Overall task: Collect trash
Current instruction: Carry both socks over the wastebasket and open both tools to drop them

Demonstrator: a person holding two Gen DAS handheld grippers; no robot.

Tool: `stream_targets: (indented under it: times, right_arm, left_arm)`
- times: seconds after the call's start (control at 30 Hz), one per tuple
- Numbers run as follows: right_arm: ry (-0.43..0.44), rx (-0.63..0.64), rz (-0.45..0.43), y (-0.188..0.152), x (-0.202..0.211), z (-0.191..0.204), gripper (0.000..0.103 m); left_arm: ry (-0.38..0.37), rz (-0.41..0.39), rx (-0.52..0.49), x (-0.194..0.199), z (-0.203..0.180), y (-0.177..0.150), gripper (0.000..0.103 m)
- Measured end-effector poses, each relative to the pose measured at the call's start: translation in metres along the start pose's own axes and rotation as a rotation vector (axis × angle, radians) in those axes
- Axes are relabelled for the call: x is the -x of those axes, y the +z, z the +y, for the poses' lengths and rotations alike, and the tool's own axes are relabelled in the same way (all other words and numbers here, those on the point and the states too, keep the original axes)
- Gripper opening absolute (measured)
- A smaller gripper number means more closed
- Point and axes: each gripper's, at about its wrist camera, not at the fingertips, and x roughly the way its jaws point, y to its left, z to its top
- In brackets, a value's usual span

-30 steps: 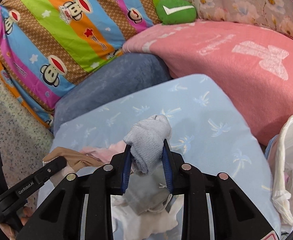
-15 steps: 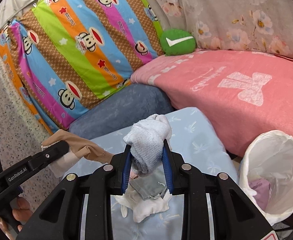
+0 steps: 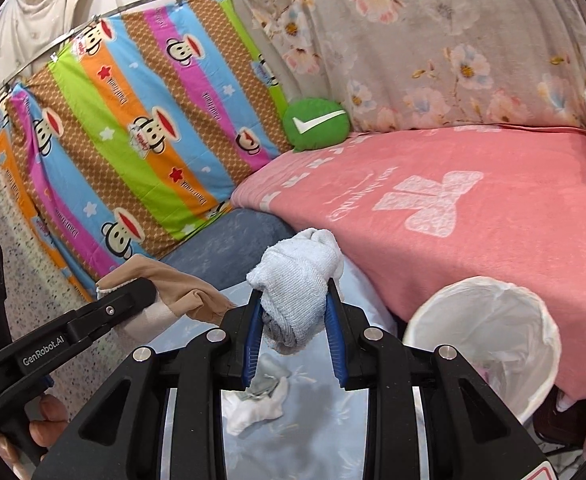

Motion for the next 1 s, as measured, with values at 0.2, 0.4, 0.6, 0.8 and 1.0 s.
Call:
stream_targets:
  times: [0.2,0.4,0.6,0.8,1.0]
  right_arm:
    - [-0.049,-0.037,-0.024,0.004,0.019,-0.038,0.027]
    - [-0.090,-0.067,-0.035,0.005,0.029,-0.071,0.028]
    - [-0.127,-0.100,-0.037,0.004,0.032,-0.102,0.028]
    - [-0.155,-0.131,-0.028,0.003,0.028,-0.128,0.029]
    - [-0.176,-0.143,-0.016,0.000,0.021,-0.139,0.032]
  left_arm:
    - [-0.058,0.025,-0.057,-0.017,-0.037,-0.003,0.017]
    - [-0.107,0.063,-0.095,-0.037,-0.066,-0.008,0.018]
    - [-0.143,0.104,-0.127,-0.055,-0.091,-0.012,0.019]
    - [-0.166,0.137,-0.149,-0.076,-0.111,-0.014,0.020]
    - [-0.204,0.151,-0.128,-0.090,-0.118,-0.015,0.056]
